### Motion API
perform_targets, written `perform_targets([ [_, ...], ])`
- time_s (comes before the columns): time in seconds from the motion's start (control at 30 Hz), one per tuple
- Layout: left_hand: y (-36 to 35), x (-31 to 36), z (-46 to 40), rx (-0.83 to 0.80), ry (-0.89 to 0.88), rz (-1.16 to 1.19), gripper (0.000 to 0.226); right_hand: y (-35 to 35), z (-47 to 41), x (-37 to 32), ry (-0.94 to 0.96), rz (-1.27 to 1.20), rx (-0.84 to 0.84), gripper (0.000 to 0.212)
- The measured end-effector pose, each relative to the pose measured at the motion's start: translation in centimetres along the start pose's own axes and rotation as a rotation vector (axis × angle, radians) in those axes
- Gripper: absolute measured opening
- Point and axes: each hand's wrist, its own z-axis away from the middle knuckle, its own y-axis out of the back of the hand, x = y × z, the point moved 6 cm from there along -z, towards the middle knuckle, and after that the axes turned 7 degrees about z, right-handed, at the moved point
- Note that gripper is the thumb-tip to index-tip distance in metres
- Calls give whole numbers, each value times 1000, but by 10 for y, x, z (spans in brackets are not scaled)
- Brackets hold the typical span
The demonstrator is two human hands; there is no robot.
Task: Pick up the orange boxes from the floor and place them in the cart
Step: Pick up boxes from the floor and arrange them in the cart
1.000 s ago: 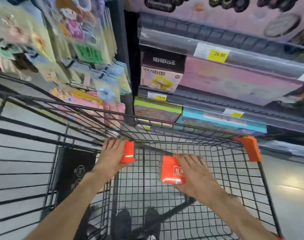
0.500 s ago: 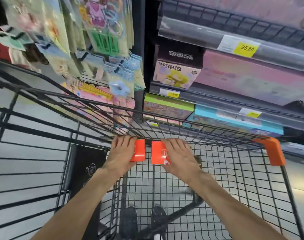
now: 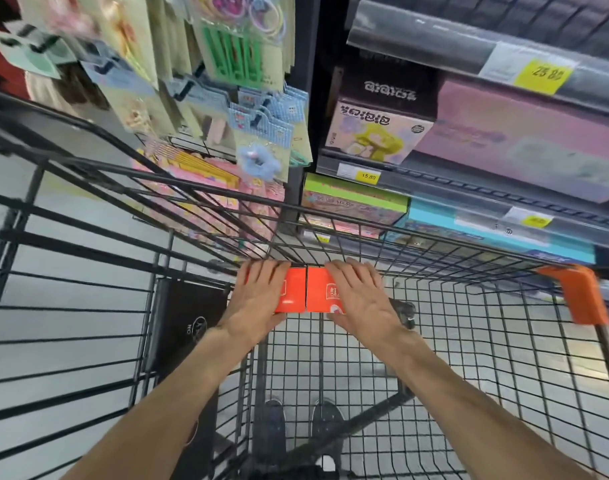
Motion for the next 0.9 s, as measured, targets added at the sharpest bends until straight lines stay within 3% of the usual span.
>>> perform_targets([
  [0.27, 18, 2, 5, -24, 28, 12, 117, 2, 7, -1, 19, 41, -70, 111],
  [0.5, 65, 31, 38, -75, -105, 16, 88, 51, 60, 21, 36, -77, -138, 92],
  [0.63, 131, 79, 56, -26, -216, 70, 76, 116, 109, 42, -19, -86, -157, 88],
  [0.9, 279, 227, 98, 31, -510, 20, 73, 286, 255, 95, -206, -30, 27, 83],
])
